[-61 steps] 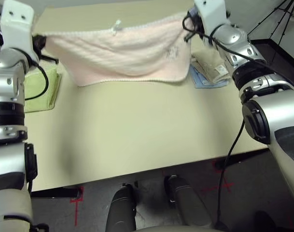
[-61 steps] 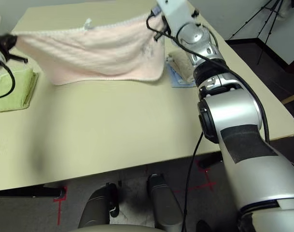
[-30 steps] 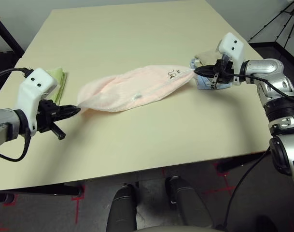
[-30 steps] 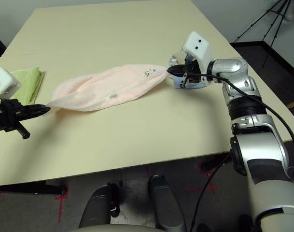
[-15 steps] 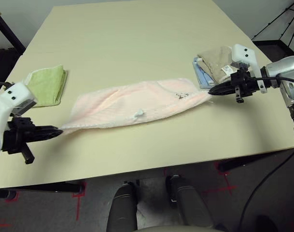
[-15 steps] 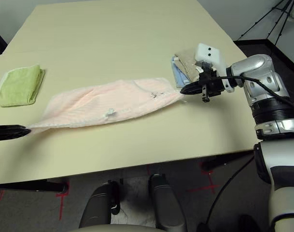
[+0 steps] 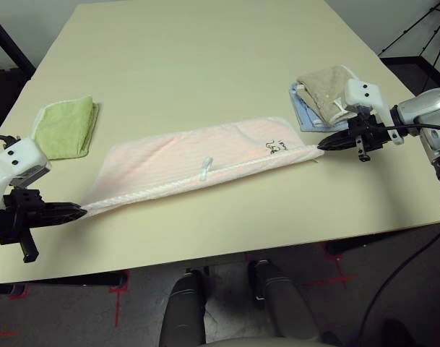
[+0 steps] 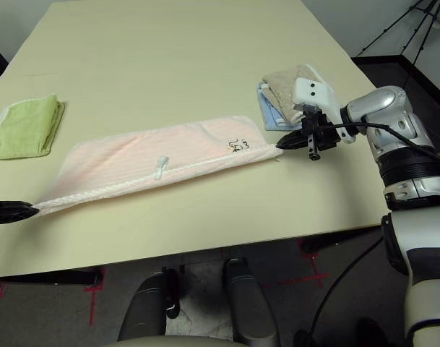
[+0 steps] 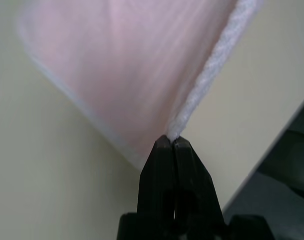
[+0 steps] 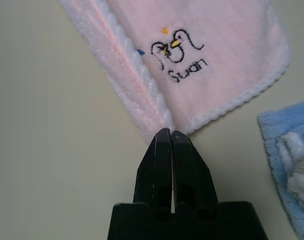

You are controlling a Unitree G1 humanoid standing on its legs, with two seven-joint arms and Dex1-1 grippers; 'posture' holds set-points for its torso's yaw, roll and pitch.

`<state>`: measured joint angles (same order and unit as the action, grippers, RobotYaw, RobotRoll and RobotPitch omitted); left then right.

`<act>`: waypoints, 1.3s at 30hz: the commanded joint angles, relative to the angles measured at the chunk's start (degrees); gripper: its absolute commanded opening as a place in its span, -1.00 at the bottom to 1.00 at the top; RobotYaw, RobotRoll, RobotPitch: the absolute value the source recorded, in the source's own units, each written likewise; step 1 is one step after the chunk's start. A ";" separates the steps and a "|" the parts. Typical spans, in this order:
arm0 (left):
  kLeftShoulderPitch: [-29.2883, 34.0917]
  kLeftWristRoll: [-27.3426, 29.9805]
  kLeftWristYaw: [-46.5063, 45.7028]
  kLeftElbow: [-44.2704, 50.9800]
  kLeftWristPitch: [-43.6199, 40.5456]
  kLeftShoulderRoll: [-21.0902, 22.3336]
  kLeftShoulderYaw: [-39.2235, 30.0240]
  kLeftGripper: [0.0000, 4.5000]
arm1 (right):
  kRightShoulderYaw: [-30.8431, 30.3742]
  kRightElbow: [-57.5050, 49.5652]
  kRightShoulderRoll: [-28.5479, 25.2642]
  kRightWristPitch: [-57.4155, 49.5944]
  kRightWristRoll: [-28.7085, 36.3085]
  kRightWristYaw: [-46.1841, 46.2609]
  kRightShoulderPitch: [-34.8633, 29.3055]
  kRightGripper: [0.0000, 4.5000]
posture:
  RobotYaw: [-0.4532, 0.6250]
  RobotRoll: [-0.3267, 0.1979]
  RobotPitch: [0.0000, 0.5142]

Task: Fold the towel and set it aside.

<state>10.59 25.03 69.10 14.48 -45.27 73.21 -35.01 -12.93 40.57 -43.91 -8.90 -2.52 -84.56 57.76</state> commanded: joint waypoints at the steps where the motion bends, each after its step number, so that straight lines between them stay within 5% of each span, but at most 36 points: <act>1: -5.15 -2.94 -5.04 -5.10 2.83 0.18 2.63 -0.99 | 1.17 3.64 0.43 1.59 -1.55 5.54 2.29 -1.00 | -0.20 0.25 -0.26; 16: -25.98 -7.27 -15.11 -17.15 11.98 -3.08 17.86 -0.99 | 0.42 16.93 7.82 9.50 -5.14 27.06 9.29 -1.00 | -0.22 0.25 -0.26; 39: -36.00 -15.72 -24.77 -22.79 16.02 -15.28 27.69 -0.99 | 0.56 23.93 17.43 11.31 -10.44 41.95 7.73 -1.00 | -0.25 0.25 -0.22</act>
<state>-25.32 10.37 44.64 -7.72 -30.01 58.57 -7.91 -12.79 63.34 -26.19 2.15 -12.46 -43.92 65.90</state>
